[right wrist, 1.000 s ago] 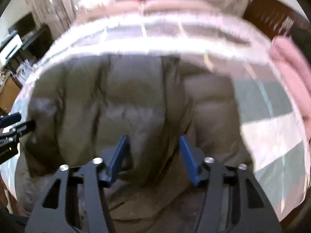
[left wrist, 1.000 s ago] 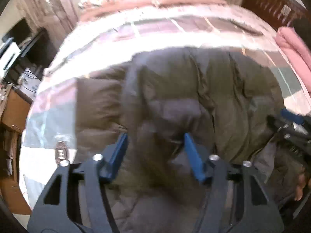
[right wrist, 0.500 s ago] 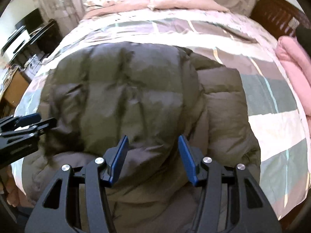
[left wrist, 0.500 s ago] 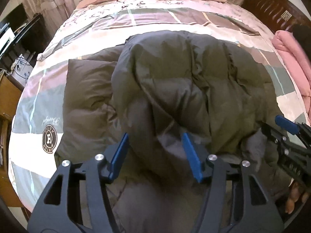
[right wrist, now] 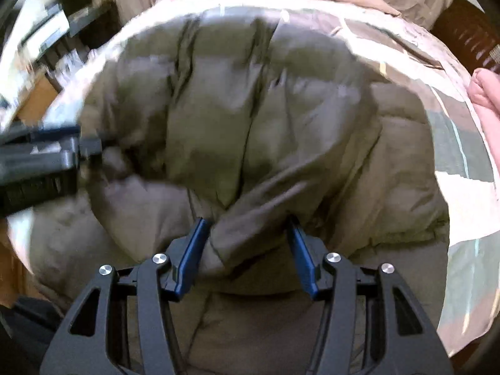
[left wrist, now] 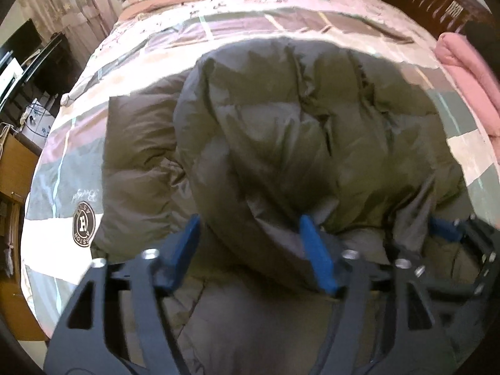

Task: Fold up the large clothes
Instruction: 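Grasp the jacket hem with both tools side by side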

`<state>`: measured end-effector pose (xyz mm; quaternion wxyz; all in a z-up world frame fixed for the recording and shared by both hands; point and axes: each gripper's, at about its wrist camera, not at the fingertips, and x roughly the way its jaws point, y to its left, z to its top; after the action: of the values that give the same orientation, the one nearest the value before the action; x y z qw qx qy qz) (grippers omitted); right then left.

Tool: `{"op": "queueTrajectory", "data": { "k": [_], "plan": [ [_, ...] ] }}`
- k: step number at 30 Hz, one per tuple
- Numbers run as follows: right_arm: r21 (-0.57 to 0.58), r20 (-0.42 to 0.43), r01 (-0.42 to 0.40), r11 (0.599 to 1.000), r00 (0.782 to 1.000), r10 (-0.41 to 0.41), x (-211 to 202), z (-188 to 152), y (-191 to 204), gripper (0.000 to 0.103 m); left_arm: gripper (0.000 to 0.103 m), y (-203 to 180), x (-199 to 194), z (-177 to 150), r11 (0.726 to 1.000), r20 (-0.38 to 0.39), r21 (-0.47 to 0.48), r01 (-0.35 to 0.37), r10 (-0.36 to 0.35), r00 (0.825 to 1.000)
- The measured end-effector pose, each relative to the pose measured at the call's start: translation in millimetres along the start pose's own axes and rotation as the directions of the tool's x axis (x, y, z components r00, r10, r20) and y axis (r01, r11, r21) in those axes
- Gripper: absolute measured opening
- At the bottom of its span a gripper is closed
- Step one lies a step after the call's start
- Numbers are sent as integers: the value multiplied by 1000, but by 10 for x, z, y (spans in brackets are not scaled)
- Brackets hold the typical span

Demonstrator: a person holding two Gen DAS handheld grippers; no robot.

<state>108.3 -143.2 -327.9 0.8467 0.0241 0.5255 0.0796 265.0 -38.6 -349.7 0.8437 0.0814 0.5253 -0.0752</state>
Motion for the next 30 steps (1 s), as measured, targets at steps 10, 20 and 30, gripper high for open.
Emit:
{"op": "queueTrajectory", "data": {
  "k": [10, 20, 30],
  "plan": [
    [302, -14, 159, 940, 987, -163, -205, -37, -1240, 63, 91, 922, 201, -562, 976, -132, -158, -150, 129, 983],
    [299, -263, 256, 919, 948, -179, 317, -531, -1532, 63, 101, 1333, 654, -1141, 945, -360, -220, -242, 152, 921],
    [250, -104, 176, 952, 983, -154, -34, -626, -1314, 73, 101, 1422, 393, -1245, 947, -291, -246, -207, 132, 948]
  ]
}}
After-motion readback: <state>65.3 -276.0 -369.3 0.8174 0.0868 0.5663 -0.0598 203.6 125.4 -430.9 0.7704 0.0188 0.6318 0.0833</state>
